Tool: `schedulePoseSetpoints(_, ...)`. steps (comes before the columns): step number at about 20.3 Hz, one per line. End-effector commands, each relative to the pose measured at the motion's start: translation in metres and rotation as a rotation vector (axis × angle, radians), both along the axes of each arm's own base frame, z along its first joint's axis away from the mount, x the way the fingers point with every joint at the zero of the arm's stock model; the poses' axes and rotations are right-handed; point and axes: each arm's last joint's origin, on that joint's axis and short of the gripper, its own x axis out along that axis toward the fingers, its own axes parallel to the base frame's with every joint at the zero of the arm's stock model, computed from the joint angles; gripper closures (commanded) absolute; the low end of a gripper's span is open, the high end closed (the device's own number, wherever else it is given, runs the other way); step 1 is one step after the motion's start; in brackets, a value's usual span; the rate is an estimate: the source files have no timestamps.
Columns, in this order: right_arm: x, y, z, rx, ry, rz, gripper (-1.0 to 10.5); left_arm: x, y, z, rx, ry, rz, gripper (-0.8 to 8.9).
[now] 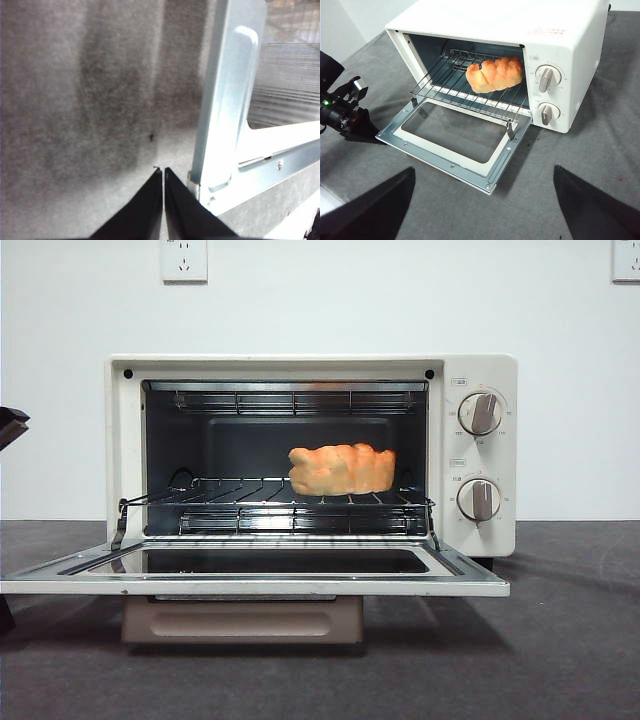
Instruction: The left arm flap open the oven, the right arm pick bread and place it into oven, the left arm flap close the oven
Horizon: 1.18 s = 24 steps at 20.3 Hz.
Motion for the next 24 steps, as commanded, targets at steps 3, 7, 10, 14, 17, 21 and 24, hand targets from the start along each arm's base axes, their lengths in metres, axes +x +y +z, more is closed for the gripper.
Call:
schedulePoseSetpoints(3, -0.001, 0.0, 0.006, 0.027, -0.008, -0.001, 5.1, 0.002, -0.003, -0.001, -0.059, -0.005, -0.029, 8.03)
schedulePoseSetpoints(7, -0.001, 0.0, 0.006, 0.029, -0.007, -0.002, 5.1, 0.002, -0.003, 0.0, -0.081, -0.006, -0.03, 8.03)
schedulePoseSetpoints(10, -0.001, 0.0, 0.006, 0.034, -0.005, -0.003, 5.1, 0.004, -0.003, 0.001, -0.13, -0.012, -0.029, 8.03)
schedulePoseSetpoints(14, -0.001, 0.0, 0.006, 0.043, 0.002, -0.007, 5.1, 0.008, -0.004, 0.005, -0.21, -0.032, -0.023, 8.03)
schedulePoseSetpoints(17, -0.001, 0.0, 0.006, 0.048, 0.006, -0.007, 5.1, 0.012, -0.003, 0.008, -0.264, -0.043, -0.006, 8.03)
schedulePoseSetpoints(21, -0.001, 0.0, 0.006, 0.052, 0.009, -0.008, 5.1, 0.019, -0.002, 0.013, -0.327, -0.069, 0.04, 8.03)
schedulePoseSetpoints(24, -0.001, 0.0, 0.006, 0.054, 0.011, -0.009, 5.1, 0.027, -0.001, 0.018, -0.365, -0.103, 0.09, 8.03)
